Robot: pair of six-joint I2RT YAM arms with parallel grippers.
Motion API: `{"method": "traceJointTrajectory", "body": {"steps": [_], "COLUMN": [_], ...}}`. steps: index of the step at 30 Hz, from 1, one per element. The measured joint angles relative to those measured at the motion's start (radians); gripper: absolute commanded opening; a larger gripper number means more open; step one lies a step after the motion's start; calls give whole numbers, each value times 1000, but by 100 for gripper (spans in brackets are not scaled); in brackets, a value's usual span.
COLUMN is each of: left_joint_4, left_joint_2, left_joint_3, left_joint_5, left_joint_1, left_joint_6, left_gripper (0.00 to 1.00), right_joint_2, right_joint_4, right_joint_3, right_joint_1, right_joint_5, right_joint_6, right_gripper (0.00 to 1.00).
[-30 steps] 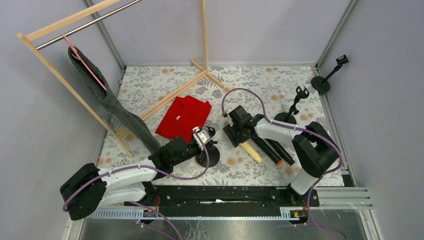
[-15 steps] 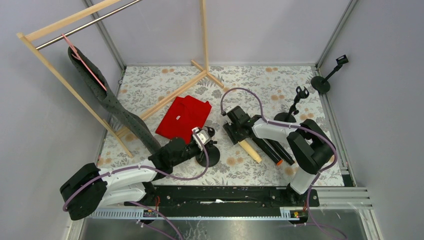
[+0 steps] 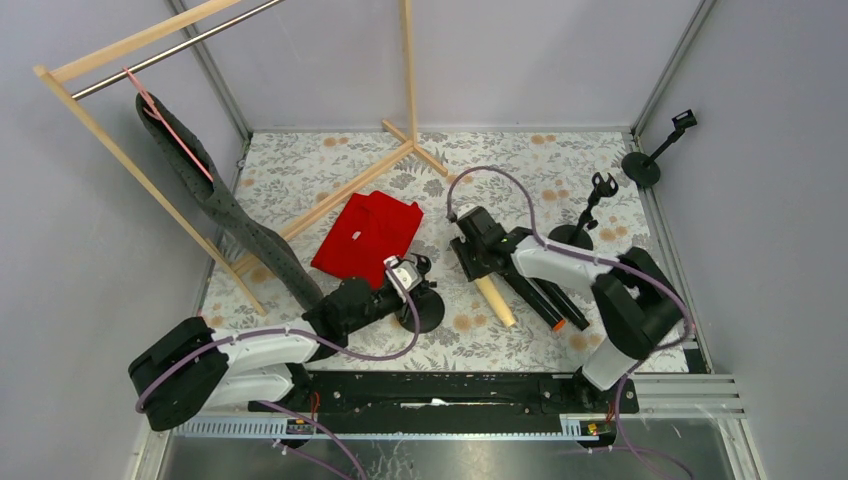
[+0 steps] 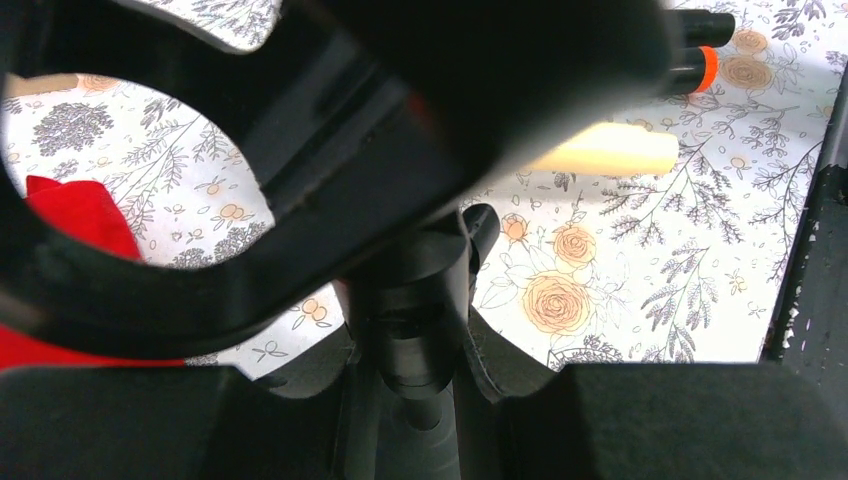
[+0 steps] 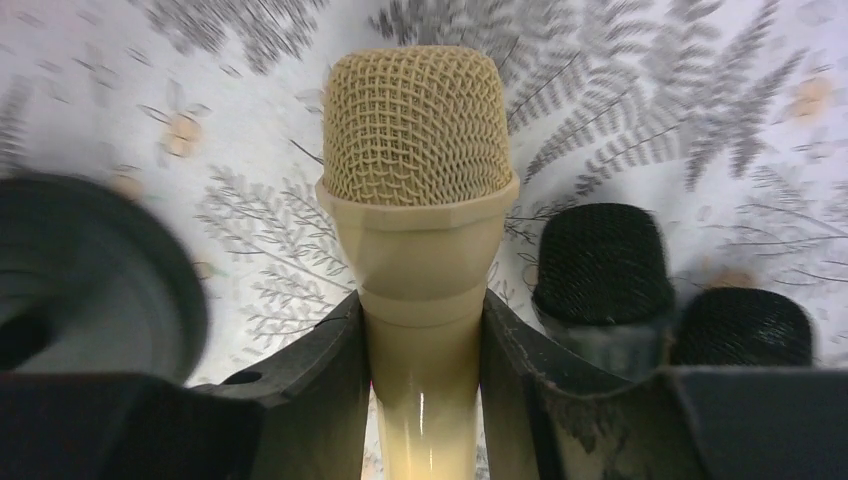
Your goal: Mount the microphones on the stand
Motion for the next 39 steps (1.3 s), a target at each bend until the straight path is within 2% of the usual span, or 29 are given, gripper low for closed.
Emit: {"method": "traceJointTrajectory", "body": {"steps": [5, 10, 15, 17, 18, 19, 23, 27, 39], "left_joint_4": [89, 206, 320, 349, 361, 368, 399, 507, 777], "left_joint_2": [55, 146, 199, 208, 212, 215, 226, 237, 355], "left_joint_3": [-2, -3, -3, -3, -3, -3, -4, -50, -140], "left_joint_5": [10, 16, 16, 15, 14, 13, 6, -11, -18], "left_joint_1": [0, 0, 0, 0, 0, 0, -1, -1, -1], "left_joint_6": [-23, -37, -56, -56, -56, -53, -62, -88, -189], "left_gripper": [2, 47, 51, 61, 72, 78, 80, 80, 75], "right_joint_2": [-207, -418, -518, -536, -540, -544, -560, -603, -684], "right_joint_4": [3, 47, 56, 54, 53, 52, 51, 53, 80], "right_joint_3": [0, -26, -67, -84, -90, -97, -115, -134, -143], "right_joint_1": [0, 0, 0, 0, 0, 0, 0, 0, 0], "right_joint_5": [14, 31, 47, 52, 54, 57, 57, 41, -15], "right_joint_6": [31, 58, 69, 71, 71, 71, 78, 82, 92], "right_gripper": [0, 0, 0, 0, 0, 0, 0, 0, 0]}}
